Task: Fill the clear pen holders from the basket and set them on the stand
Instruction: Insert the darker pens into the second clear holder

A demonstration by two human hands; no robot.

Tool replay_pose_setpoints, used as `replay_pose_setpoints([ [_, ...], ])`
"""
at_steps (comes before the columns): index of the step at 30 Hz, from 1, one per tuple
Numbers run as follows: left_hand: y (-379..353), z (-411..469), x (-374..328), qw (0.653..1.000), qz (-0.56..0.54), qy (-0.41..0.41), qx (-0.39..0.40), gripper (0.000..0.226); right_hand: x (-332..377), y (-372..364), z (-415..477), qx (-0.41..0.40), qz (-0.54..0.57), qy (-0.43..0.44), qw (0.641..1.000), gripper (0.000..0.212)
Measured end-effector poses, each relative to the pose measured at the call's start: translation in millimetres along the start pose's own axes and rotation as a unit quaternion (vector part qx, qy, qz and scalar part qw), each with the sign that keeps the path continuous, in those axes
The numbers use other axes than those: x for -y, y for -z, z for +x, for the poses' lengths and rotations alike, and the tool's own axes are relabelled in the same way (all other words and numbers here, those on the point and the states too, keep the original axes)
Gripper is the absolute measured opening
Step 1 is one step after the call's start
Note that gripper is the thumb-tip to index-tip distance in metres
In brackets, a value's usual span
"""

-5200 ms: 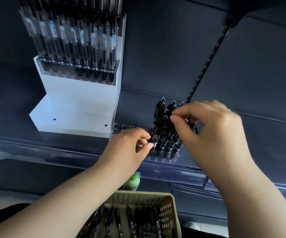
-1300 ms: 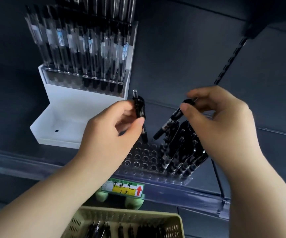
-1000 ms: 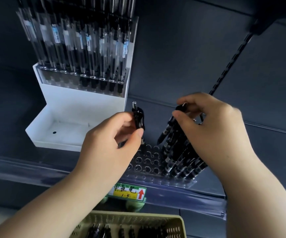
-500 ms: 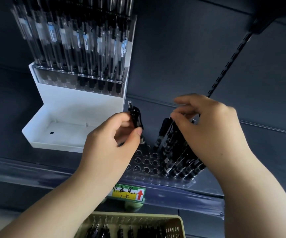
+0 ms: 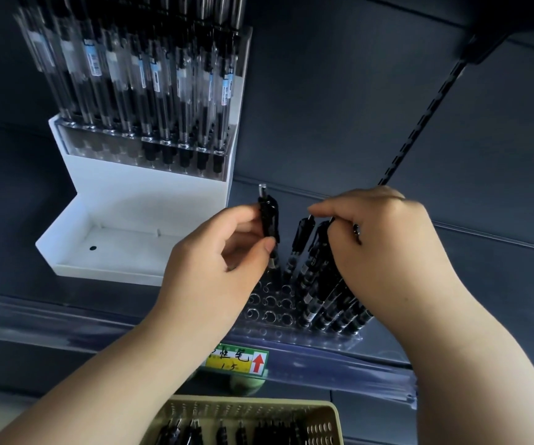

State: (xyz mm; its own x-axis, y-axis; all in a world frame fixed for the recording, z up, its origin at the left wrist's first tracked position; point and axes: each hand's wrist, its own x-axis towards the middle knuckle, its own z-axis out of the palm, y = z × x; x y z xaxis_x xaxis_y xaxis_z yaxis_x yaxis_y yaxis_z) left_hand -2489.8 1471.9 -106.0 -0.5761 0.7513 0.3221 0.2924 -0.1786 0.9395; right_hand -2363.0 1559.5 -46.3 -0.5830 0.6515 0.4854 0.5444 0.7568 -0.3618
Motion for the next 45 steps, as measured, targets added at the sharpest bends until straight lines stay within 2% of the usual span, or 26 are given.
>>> replay_pose_setpoints([
  [10,-14.7,8.2,6.8,0.998,0.031,-0.039,0.046,0.034,4.7,4.4,0.6,-0.014,0.003,-0.005,1.0,0.033],
  [16,-25.5,8.2,17.3,0.991,0.107,-0.03,0.072,0.021,-1.5,8.1,-0.3,0.005,0.004,-0.016,1.0,0.03],
  [26,-28.0,4.4,21.7,0.963,0.233,-0.103,0.085,0.016,-5.6,10.5,-3.0,0.016,0.009,-0.01,1.0,0.034],
  [31,-26.6,7.3,21.6,0.963,0.248,-0.075,0.075,0.013,-3.7,15.2,-3.3,-0.003,0.012,0.007,1.0,0.034],
  [35,-20.4,4.8,23.9,0.94,0.319,-0.069,0.097,0.02,1.3,17.8,-8.2,-0.024,-0.002,0.033,0.999,0.033],
  [40,-2.5,-21.5,15.8,0.91,0.386,-0.11,0.1,0.031,17.0,18.1,-40.3,-0.042,0.005,0.086,0.995,0.031],
  [45,8.2,-59.2,9.3,0.878,0.421,-0.184,0.133,0.021,27.6,3.5,-91.3,0.005,0.028,0.111,0.993,0.029],
])
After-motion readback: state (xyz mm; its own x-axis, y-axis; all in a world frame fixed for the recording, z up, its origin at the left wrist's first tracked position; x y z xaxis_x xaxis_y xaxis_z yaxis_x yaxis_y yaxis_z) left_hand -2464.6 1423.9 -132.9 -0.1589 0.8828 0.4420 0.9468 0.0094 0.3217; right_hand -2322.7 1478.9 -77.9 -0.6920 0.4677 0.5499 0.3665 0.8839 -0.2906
